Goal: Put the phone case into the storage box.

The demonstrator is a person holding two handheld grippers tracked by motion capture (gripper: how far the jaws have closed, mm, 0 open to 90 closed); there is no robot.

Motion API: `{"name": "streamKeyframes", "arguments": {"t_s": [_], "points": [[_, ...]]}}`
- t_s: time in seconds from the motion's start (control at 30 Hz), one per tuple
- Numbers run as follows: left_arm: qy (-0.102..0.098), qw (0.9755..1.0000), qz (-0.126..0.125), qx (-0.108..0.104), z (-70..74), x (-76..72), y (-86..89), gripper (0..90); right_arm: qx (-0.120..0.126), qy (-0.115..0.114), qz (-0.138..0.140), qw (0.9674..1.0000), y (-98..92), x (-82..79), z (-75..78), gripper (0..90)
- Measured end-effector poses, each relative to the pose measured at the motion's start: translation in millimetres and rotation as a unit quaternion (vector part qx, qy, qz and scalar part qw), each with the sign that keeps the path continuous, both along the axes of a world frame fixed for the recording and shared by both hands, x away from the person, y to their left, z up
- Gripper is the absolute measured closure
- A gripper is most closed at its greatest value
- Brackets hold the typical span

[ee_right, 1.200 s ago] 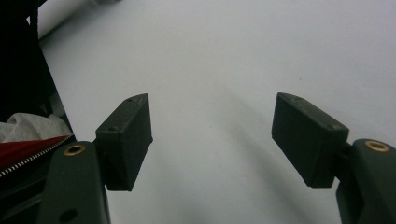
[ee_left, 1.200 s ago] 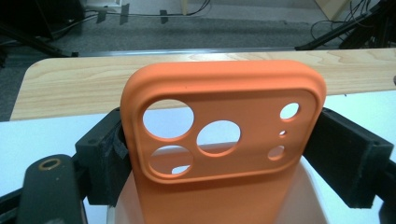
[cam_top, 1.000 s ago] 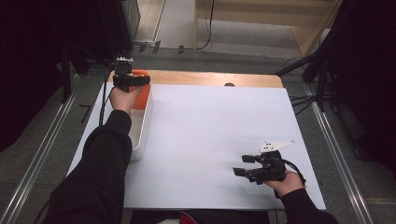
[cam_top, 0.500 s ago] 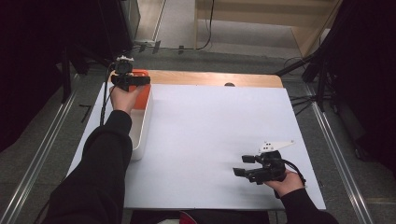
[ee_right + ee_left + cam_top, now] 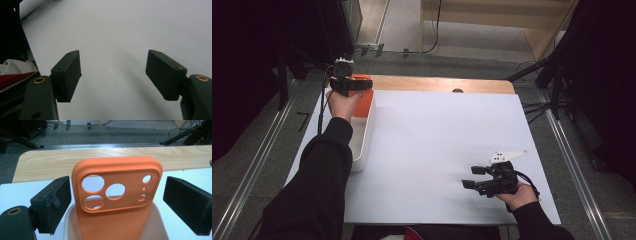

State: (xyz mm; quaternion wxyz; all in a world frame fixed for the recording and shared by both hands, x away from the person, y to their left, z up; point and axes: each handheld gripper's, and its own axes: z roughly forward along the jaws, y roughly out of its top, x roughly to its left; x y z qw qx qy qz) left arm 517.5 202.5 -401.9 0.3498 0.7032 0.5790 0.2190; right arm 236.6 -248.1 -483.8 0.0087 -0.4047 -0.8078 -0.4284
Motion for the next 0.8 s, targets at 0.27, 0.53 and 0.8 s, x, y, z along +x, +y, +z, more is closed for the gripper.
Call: {"name": "streamKeyframes", "arguments": {"t_s": [0.27, 0.53, 0.8], "points": [[0.017, 0.9998, -0.013, -0.007, 6.7, -5.2, 3.6, 9.6, 0.001, -0.001, 0.002, 1.0, -0.2, -0.3, -0.1, 27.4], [0.013, 0.9997, -0.021, 0.005, 18.2, -14.7, 7.7, 12.8, 0.001, 0.0, 0.003, 1.0, 1.4, 0.6, 0.2, 27.4], [0.011, 0.999, -0.043, -0.006, 31.2, -26.2, 7.7, 13.7, -0.002, -0.002, 0.006, 1.0, 3.8, 0.8, 1.5, 27.4]]}}
